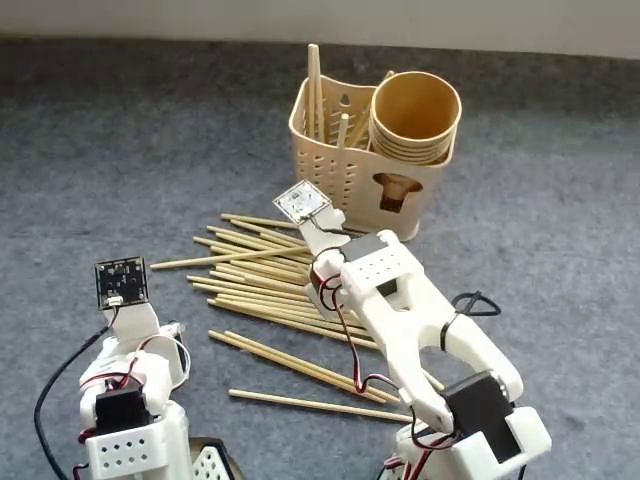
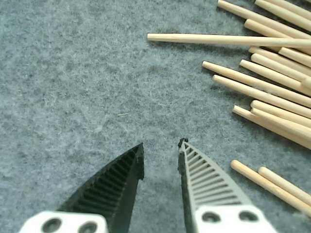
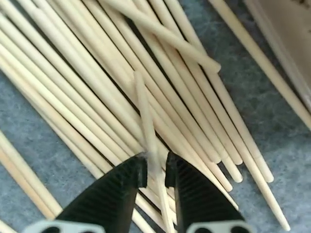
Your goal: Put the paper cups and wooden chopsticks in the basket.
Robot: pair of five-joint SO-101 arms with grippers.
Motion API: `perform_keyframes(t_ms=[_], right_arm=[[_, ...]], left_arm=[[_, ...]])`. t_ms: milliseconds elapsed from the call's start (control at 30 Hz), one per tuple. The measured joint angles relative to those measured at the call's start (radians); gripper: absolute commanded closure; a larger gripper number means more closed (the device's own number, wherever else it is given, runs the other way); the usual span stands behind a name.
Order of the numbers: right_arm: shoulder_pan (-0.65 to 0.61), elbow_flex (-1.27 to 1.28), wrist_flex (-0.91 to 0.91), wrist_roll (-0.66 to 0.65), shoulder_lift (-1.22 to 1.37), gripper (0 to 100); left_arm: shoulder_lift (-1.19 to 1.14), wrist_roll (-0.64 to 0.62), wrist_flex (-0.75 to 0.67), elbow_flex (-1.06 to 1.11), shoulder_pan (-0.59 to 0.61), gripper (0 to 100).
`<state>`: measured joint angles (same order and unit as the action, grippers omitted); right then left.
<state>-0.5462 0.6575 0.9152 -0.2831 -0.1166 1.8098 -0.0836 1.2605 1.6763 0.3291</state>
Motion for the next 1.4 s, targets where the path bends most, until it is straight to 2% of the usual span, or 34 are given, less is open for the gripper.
perform_keyframes(t_ms=[233,367,667,933,1167,1400], right_arm=[[0.0,0.0,0.0,-0.037,0.005,92.8],[0.006,-0.005,-0.009,-0.048,0.054,97.9],[0.005,-0.018,0.017,-0.054,0.061,99.3],[0.003,-0.017,0.095,-0.054,-0.17,99.3],[0.034,-0.017,0.164,0.025,-0.376,99.3],[0.029,-0.017,0.109,0.029,-0.597,99.3]], left_arm=[[0.0,0.0,0.0,0.0,0.0,87],[0.0,0.0,0.0,0.0,0.0,87],[0.0,0.0,0.0,0.0,0.0,87],[0.0,0.0,0.0,0.0,0.0,87],[0.0,0.0,0.0,0.0,0.0,87],[0.0,0.0,0.0,0.0,0.0,87]])
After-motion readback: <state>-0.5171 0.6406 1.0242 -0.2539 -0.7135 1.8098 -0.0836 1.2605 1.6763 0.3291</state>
